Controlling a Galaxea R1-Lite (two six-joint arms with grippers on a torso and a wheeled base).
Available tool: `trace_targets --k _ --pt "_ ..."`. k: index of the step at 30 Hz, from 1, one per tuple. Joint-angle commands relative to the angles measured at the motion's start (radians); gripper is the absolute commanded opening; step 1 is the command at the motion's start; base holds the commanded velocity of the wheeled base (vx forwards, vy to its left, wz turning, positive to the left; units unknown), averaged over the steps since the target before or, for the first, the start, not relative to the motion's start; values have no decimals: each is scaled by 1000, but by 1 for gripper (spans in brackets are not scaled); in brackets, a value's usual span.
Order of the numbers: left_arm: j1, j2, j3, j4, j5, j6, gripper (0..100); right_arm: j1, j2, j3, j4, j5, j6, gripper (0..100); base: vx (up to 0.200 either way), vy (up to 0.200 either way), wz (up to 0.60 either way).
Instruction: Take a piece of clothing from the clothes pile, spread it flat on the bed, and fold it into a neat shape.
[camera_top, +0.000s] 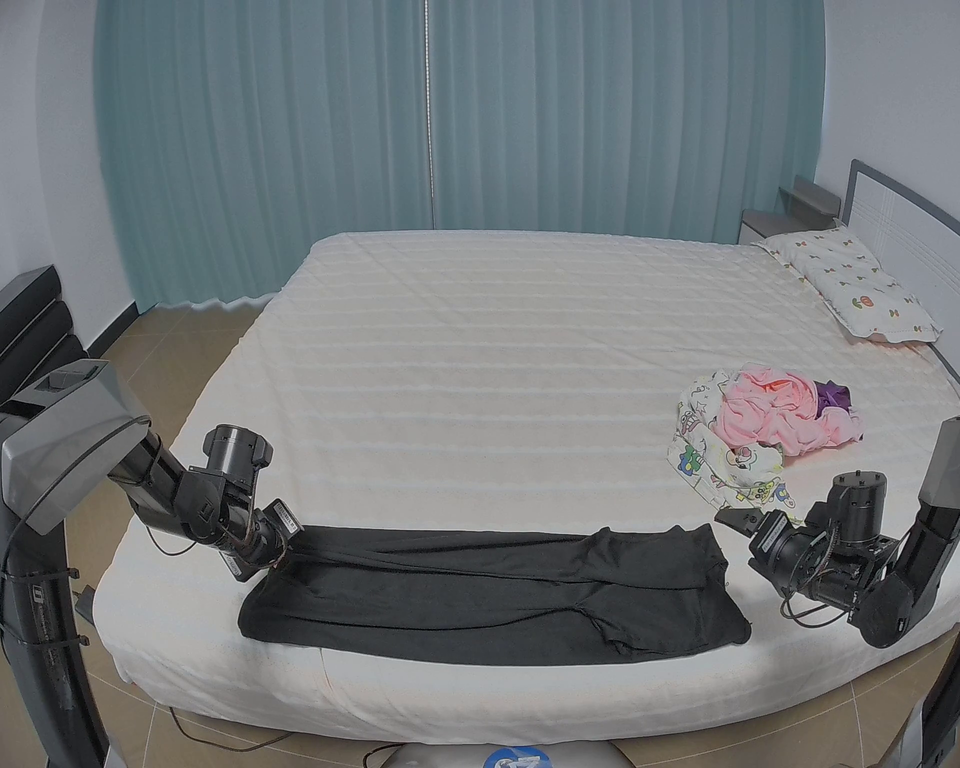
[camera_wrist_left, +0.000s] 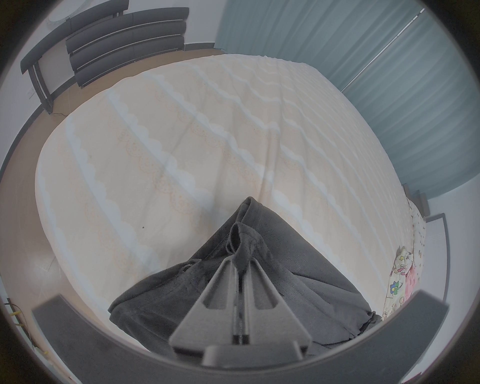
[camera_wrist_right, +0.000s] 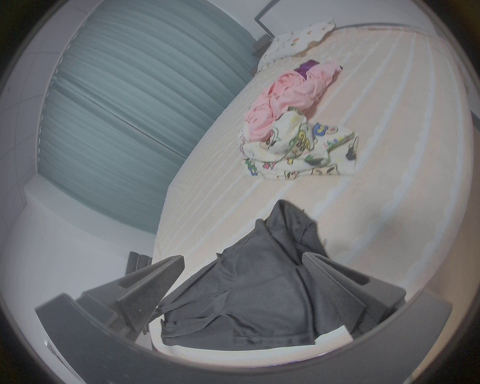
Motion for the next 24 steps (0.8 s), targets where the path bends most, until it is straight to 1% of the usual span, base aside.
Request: trace_targets --k 1,4,9,11,16,20,24 --pt "0 -12 3 -2 -2 -3 0 66 144 -67 9 4 66 100 0 0 0" --pt "0 -13 1 -3 -4 -3 0 87 212 -93 8 -15 71 100 0 0 0" --pt "0 -12 0 -3 -4 -5 0 92 227 -120 15 -16 106 100 0 0 0" --pt "0 -12 -2 -5 -4 -5 0 84 256 -159 35 -16 123 100 0 0 0" --pt "0 -10 -3 -5 -4 -5 0 83 262 -192 83 -18 149 100 0 0 0" --pt "0 -9 -3 -5 -4 -5 0 87 264 -193 90 -21 151 100 0 0 0" --pt "0 -9 -3 -5 -4 -5 0 95 270 -202 103 -62 151 100 0 0 0"
